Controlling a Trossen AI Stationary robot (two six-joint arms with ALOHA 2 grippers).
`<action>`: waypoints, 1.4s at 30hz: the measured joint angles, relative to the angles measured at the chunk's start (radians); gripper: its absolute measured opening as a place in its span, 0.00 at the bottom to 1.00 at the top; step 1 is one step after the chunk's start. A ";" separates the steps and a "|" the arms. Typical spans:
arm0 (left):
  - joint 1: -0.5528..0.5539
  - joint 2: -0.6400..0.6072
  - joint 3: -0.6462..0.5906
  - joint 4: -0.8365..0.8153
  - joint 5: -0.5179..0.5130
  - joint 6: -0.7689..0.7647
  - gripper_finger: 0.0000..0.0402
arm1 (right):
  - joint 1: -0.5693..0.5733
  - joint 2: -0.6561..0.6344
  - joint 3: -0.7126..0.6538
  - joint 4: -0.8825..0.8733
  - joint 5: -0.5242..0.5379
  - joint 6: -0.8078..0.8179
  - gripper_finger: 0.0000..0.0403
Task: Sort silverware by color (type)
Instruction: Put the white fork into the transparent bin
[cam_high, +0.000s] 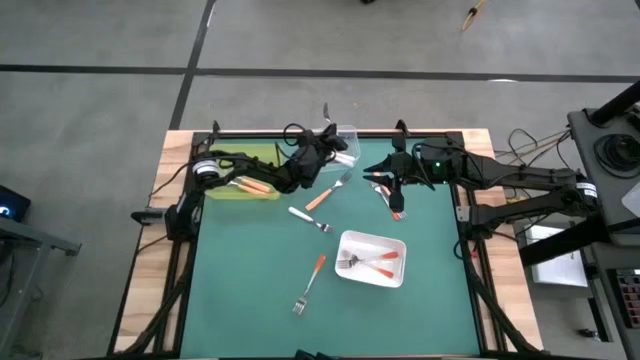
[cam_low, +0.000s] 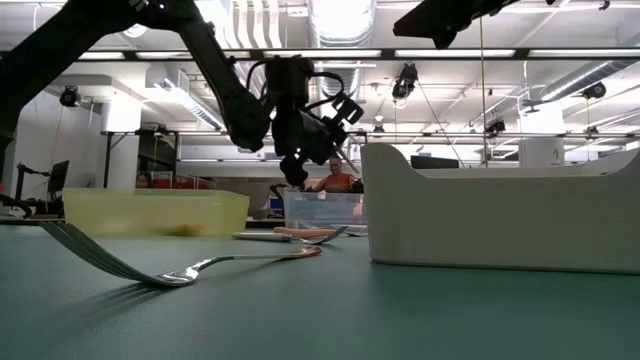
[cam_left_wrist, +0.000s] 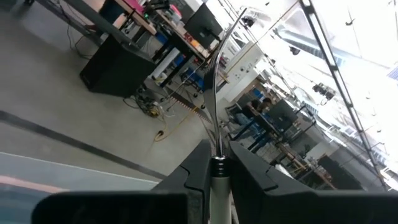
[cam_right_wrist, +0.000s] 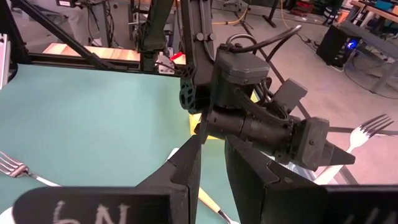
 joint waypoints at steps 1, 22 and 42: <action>0.000 0.000 0.003 -0.008 0.000 0.000 0.07 | 0.000 0.000 0.000 0.000 0.000 0.000 0.16; 0.006 0.000 0.015 -0.036 -0.035 -0.093 0.07 | 0.000 0.000 0.000 -0.008 0.000 0.000 0.16; 0.005 0.000 0.013 -0.049 -0.025 -0.185 0.22 | 0.000 0.000 0.000 -0.014 -0.001 0.000 0.16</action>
